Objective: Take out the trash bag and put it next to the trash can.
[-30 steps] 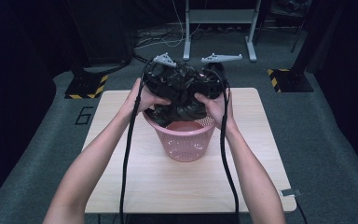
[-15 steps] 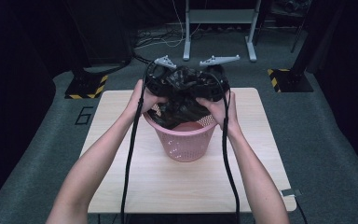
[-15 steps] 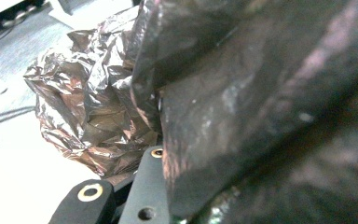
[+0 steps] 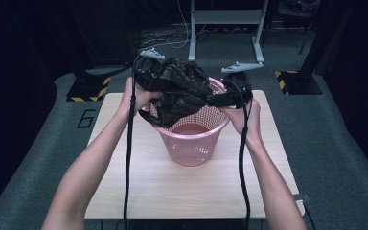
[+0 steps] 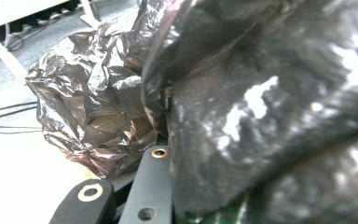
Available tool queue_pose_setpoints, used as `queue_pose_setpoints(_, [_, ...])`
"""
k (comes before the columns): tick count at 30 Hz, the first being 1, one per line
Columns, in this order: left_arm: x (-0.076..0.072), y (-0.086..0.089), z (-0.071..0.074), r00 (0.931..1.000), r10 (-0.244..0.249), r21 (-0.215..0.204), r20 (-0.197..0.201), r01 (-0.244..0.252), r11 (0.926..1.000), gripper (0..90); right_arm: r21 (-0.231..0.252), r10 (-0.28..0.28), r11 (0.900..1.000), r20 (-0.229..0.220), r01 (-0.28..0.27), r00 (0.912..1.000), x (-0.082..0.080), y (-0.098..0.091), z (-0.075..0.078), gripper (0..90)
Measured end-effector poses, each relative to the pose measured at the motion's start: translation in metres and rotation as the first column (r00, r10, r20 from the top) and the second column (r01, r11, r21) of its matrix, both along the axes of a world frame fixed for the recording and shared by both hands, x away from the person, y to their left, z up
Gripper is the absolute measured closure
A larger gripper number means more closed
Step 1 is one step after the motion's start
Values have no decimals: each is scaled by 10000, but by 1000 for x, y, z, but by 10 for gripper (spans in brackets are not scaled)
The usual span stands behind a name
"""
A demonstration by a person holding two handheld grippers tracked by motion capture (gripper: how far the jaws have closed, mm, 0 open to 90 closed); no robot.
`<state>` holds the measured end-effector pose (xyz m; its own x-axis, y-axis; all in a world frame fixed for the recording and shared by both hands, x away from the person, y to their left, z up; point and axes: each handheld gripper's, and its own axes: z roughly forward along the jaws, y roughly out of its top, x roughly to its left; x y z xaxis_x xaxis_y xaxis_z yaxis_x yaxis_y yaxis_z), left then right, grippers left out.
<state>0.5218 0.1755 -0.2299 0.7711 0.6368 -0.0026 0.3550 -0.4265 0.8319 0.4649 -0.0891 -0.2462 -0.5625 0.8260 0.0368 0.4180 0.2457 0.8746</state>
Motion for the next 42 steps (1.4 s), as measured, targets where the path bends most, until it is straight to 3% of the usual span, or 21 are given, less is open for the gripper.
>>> queue_pose_setpoints(5, [-1, -10, -2, 9998, 179, 415, 38, -181, 9990, 822, 135, 303, 9995, -247, -300, 9992, -7, -1, -1, 99])
queue_pose_setpoints(10, [1, -25, -7, 9999, 145, 822, 69, -150, 9965, 822, 465, 633, 9969, -114, -627, 9979, -11, 11, 7, 97])
queue_pose_setpoints(16, [5, -30, -6, 9991, 391, 875, 184, -406, 9953, 822, 342, 855, 9958, -1, -855, 9963, -19, 17, 11, 91])
queue_pose_setpoints(24, [2, -3, 4, 9972, 705, 123, 230, -708, 9974, 822, 363, 449, 9983, 58, -451, 9990, -35, -14, -5, 86])
queue_pose_setpoints(30, [-1, 20, 11, 9947, 996, -627, 260, -978, 9932, 822, 712, 129, 9973, 314, -151, 9994, -50, -39, -19, 79])
queue_pose_setpoints(33, [-3, 32, 14, 9926, 1164, -800, 334, -1135, 9903, 822, 740, -95, 9972, 385, 66, 9992, -55, -50, -29, 73])
queue_pose_setpoints(37, [-5, 51, 14, 9904, 1357, -1197, 265, -1317, 9840, 822, 623, -521, 9968, 302, 501, 9982, -57, -65, -53, 68])
queue_pose_setpoints(42, [-6, 74, 9, 9870, 1598, -1501, 154, -1557, 9763, 821, 508, -1174, 9916, -274, 1187, 9927, -52, -85, -99, 69])
